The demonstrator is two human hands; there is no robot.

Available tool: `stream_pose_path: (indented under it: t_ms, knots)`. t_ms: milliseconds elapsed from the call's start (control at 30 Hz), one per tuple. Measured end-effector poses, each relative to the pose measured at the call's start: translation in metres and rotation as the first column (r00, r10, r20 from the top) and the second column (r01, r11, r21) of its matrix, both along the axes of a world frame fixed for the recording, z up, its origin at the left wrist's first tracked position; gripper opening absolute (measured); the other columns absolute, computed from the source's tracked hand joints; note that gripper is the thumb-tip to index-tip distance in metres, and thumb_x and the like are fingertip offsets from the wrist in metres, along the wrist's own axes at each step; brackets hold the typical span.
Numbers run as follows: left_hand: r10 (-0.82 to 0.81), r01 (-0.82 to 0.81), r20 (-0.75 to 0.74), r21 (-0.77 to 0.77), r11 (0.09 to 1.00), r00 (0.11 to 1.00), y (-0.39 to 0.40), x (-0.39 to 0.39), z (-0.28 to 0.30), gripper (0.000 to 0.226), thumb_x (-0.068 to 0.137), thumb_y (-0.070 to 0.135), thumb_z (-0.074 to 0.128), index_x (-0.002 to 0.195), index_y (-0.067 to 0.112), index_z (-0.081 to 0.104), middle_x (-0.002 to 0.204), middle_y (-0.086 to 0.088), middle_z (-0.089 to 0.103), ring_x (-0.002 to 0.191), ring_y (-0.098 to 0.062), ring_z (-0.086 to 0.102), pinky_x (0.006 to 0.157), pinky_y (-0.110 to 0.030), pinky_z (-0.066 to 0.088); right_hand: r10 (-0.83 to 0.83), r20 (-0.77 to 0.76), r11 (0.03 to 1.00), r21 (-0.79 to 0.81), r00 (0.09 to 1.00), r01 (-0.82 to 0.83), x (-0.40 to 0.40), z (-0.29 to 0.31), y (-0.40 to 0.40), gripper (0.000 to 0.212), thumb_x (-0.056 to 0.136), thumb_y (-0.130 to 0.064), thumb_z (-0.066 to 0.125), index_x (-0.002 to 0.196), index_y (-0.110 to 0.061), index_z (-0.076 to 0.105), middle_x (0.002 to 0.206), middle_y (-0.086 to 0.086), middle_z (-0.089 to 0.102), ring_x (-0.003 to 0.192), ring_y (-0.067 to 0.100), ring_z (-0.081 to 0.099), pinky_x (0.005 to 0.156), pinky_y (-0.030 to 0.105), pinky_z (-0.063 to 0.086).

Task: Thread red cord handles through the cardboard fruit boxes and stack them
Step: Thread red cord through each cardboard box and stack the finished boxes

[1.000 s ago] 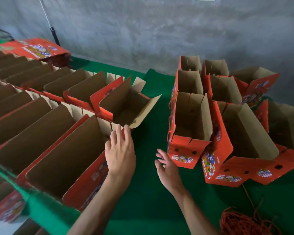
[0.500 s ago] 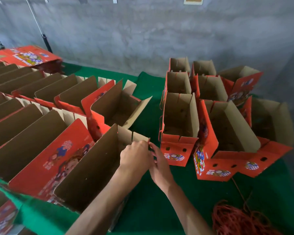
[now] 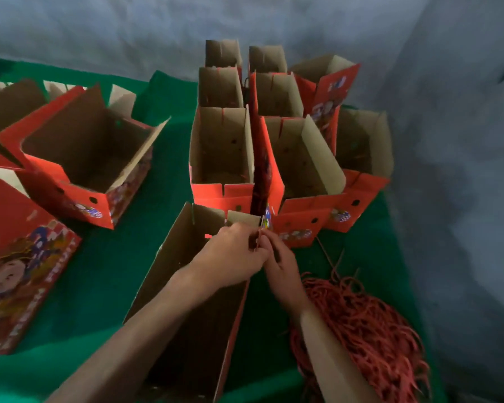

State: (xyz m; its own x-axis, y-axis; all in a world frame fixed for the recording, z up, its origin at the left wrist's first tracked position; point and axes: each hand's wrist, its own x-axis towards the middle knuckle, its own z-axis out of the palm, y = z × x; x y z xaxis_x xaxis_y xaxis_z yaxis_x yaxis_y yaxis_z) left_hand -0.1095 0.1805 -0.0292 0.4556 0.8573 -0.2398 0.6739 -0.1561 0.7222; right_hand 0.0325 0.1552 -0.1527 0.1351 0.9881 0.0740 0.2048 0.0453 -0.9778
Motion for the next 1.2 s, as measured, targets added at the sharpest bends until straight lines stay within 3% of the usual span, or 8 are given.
stream_pose_path:
  t_ms: [100, 267, 367, 467, 700, 833, 1000, 1200]
  knots:
    - [0.046, -0.046, -0.007, -0.062, 0.997, 0.999, -0.008, 0.007, -0.012, 0.012, 0.097, 0.032, 0.053, 0.1, 0.026, 0.063, 0.095, 0.002, 0.068, 0.088, -0.015, 0.068, 0.082, -0.038, 0.059, 0.02, 0.18, 0.996, -0.089, 0.983, -0.004, 0.029, -0.015, -0.013, 0.027, 0.105, -0.033, 0.059, 0.129, -0.023, 0.068, 0.124, -0.016, 0.07, 0.116, -0.004, 0.063, 0.096, 0.017, 0.048]
    - [0.114, -0.117, -0.023, -0.202, 0.972, 0.993, -0.009, -0.007, -0.024, 0.024, 0.1, 0.031, 0.048, 0.101, 0.015, 0.066, 0.095, -0.004, 0.073, 0.085, -0.021, 0.072, 0.084, -0.045, 0.06, 0.284, 0.553, 0.908, -0.417, 0.784, -0.035, 0.073, -0.058, -0.045, 0.021, 0.099, -0.014, 0.063, 0.115, -0.007, 0.075, 0.116, 0.01, 0.074, 0.11, 0.025, 0.068, 0.098, 0.037, 0.052]
    - [0.143, -0.136, 0.003, -0.297, 0.945, 0.99, -0.003, -0.017, -0.032, 0.023, 0.101, 0.028, 0.052, 0.099, 0.01, 0.067, 0.093, -0.006, 0.076, 0.078, -0.02, 0.075, 0.075, -0.037, 0.062, 0.525, 0.625, 0.818, -0.557, 0.578, -0.141, 0.073, -0.082, -0.074, 0.018, 0.092, -0.021, 0.068, 0.101, -0.006, 0.074, 0.11, 0.016, 0.069, 0.106, 0.031, 0.064, 0.092, 0.04, 0.048]
    - [0.166, -0.136, 0.047, -0.377, 0.916, 0.985, 0.003, -0.024, -0.043, 0.026, 0.097, 0.033, 0.057, 0.101, 0.009, 0.069, 0.091, -0.006, 0.078, 0.075, -0.018, 0.077, 0.065, -0.031, 0.061, 0.535, 0.643, 0.824, -0.541, 0.548, -0.169, 0.066, -0.099, -0.092, 0.022, 0.093, -0.02, 0.065, 0.112, -0.01, 0.069, 0.121, 0.011, 0.062, 0.115, 0.028, 0.058, 0.095, 0.037, 0.045]
    - [0.379, -0.208, 0.092, -0.706, 0.677, 0.921, 0.019, -0.051, -0.084, 0.054, 0.062, 0.054, 0.081, 0.104, 0.021, 0.079, 0.107, -0.016, 0.076, 0.093, -0.035, 0.075, 0.092, -0.048, 0.059, 0.44, 0.674, 0.887, -0.431, 0.593, -0.168, 0.061, -0.106, -0.098, 0.018, 0.1, -0.029, 0.059, 0.096, -0.015, 0.069, 0.105, 0.001, 0.064, 0.101, 0.021, 0.061, 0.083, 0.035, 0.046]
    - [0.427, -0.252, 0.056, -0.736, 0.628, 0.902, 0.02, -0.064, -0.095, 0.06, 0.07, 0.058, 0.079, 0.116, 0.019, 0.075, 0.119, -0.018, 0.072, 0.105, -0.04, 0.071, 0.088, -0.045, 0.058, 0.253, 0.524, 0.962, -0.222, 0.813, -0.157, 0.044, -0.078, -0.091, 0.014, 0.101, -0.032, 0.064, 0.101, -0.019, 0.069, 0.091, -0.006, 0.069, 0.086, 0.013, 0.062, 0.082, 0.035, 0.05]
    - [0.376, -0.204, 0.081, -0.725, 0.658, 0.923, 0.02, -0.059, -0.084, 0.06, 0.07, 0.059, 0.077, 0.114, 0.018, 0.076, 0.115, -0.019, 0.073, 0.102, -0.04, 0.072, 0.082, -0.042, 0.06, 0.059, 0.232, 0.991, -0.129, 0.971, -0.03, 0.015, -0.032, -0.074, 0.01, 0.099, -0.03, 0.068, 0.102, -0.022, 0.074, 0.086, -0.007, 0.067, 0.079, 0.011, 0.064, 0.073, 0.036, 0.055]
    - [0.305, -0.148, 0.143, -0.637, 0.756, 0.942, 0.015, -0.049, -0.068, 0.039, 0.075, 0.049, 0.068, 0.09, 0.016, 0.082, 0.098, -0.018, 0.077, 0.08, -0.03, 0.076, 0.071, -0.033, 0.06, -0.021, 0.288, 0.984, -0.165, 0.958, 0.071, -0.004, -0.018, -0.064, 0.014, 0.103, -0.037, 0.062, 0.101, -0.027, 0.072, 0.089, -0.027, 0.058, 0.088, 0.009, 0.061, 0.081, 0.038, 0.053]
